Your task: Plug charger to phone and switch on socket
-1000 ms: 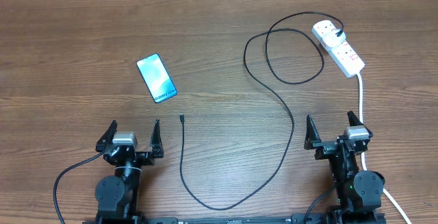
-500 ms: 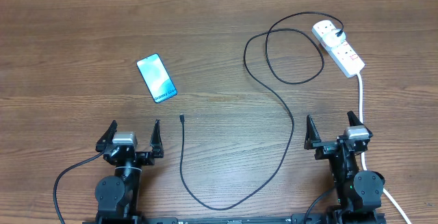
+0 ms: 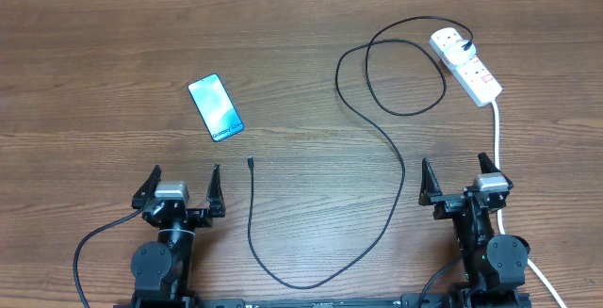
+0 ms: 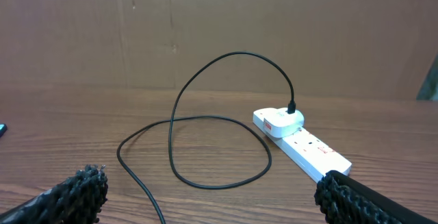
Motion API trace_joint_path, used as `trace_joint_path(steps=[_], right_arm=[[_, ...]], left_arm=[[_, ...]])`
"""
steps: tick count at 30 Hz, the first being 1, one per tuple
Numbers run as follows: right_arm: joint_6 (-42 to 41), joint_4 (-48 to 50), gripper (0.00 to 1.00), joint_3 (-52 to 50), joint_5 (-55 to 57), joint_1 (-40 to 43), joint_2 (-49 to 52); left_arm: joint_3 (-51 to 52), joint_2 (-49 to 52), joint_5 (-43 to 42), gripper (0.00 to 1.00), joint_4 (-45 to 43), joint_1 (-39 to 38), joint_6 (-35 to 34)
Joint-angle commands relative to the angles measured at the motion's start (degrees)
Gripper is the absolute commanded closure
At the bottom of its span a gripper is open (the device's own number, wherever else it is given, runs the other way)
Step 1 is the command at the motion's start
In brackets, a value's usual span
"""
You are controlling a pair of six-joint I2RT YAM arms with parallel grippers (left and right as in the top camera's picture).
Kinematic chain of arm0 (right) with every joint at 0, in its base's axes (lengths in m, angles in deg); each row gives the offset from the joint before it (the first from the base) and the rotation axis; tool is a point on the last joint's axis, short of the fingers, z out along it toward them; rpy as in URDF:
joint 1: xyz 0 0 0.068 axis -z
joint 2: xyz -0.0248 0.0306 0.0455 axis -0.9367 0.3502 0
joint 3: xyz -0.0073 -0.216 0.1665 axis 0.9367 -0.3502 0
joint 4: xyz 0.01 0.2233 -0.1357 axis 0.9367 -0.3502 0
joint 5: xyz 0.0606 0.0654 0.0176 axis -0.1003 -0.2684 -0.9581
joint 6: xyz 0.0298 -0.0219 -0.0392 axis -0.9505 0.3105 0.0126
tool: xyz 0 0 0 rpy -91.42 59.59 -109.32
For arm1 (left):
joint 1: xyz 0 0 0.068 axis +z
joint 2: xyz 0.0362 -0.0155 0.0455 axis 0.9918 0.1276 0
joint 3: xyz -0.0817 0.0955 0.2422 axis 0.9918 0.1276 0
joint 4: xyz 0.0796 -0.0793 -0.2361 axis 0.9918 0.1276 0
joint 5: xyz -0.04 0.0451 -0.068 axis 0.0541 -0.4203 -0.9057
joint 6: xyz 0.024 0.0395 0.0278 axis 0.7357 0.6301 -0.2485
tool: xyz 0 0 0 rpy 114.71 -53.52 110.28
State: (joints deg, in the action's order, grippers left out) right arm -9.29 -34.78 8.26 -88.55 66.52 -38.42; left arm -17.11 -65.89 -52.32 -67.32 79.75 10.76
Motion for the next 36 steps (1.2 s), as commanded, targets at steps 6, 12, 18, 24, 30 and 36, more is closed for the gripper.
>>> trace_joint_path(steps=[6, 12, 18, 24, 30, 36], right_arm=[[-0.3, 0.3, 0.0, -0.6, 0.6, 0.1, -0.2], [-0.3, 0.3, 0.0, -0.6, 0.6, 0.1, -0.2], [-0.3, 0.3, 0.0, -0.6, 0.6, 0.1, -0.2], [-0.3, 0.3, 0.0, -0.6, 0.6, 0.1, -0.2], [-0.3, 0.3, 0.0, -0.6, 0.6, 0.1, -0.2], [-0.3, 0.3, 0.0, -0.6, 0.6, 0.1, -0.2]], left_arm=[[0.2, 0.0, 0.1, 0.0, -0.2, -0.2, 1.1], [0.2, 0.0, 0.1, 0.0, -0.2, -0.2, 1.1], [0.2, 0.0, 0.1, 0.0, -0.2, -0.2, 1.1], [0.2, 0.0, 2.3, 0.0, -0.8, -0.2, 1.1], [0.2, 0.0, 2.2, 0.0, -0.4, -0.2, 1.1], [0.2, 0.0, 0.7, 0.0, -2.1, -0.2, 1.1]])
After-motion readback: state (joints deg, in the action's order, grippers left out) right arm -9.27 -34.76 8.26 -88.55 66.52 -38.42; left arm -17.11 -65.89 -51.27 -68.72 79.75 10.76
